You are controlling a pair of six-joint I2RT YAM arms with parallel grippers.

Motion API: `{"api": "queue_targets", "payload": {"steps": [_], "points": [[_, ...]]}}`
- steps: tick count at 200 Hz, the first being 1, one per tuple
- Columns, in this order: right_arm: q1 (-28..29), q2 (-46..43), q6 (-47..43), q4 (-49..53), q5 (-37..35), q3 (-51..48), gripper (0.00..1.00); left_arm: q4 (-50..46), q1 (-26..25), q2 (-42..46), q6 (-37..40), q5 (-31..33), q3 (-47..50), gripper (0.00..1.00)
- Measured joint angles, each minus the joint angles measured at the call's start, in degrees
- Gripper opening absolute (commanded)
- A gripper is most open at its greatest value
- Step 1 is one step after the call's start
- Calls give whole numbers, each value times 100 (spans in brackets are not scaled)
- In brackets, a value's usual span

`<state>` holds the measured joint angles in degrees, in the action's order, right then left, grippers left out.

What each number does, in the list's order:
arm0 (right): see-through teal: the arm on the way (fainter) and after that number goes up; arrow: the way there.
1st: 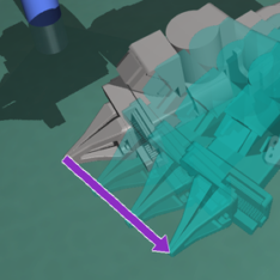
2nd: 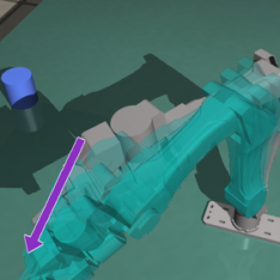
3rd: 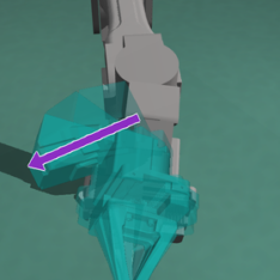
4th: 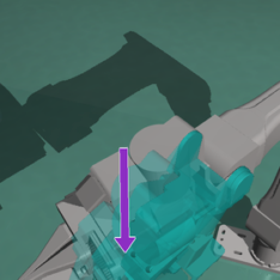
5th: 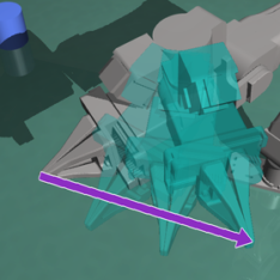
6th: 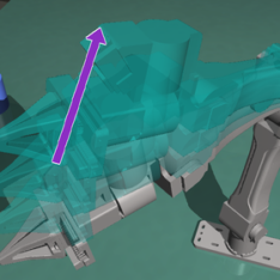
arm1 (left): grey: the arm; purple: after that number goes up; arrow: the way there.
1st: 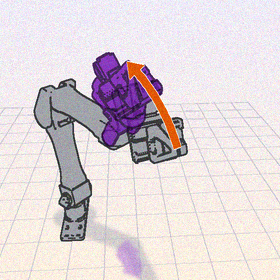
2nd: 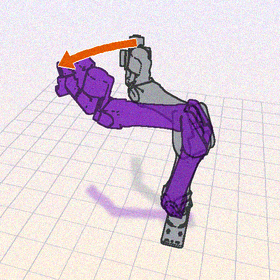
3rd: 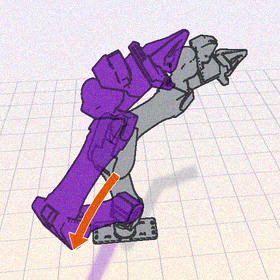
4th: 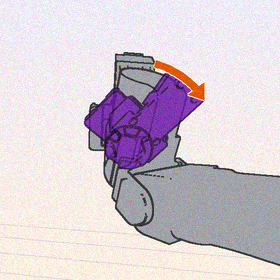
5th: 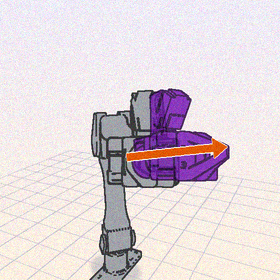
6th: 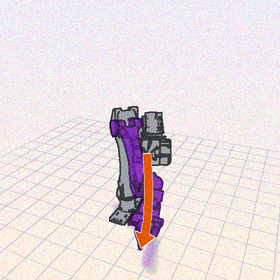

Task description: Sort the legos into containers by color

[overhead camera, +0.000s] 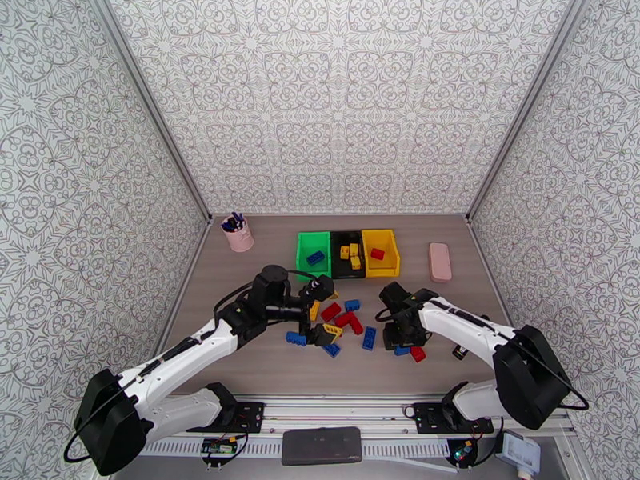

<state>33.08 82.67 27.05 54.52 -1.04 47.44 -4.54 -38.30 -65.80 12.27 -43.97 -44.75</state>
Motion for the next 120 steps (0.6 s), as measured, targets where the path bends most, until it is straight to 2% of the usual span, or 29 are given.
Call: {"api": "queue_targets", "payload": {"steps": [32,55,71,120], "points": [[0,98,-20,-2,-2,0,49,2,24,0,0,-39,0,100],[0,118,-76,2,0,13,39,0,33,0,0,-42,0,100],[0,116,-66,0,-2,28,35,2,33,0,-2,-44,15,100],[0,-72,-83,0,0,101,34,0,35,55,-22,-37,116,100]]}}
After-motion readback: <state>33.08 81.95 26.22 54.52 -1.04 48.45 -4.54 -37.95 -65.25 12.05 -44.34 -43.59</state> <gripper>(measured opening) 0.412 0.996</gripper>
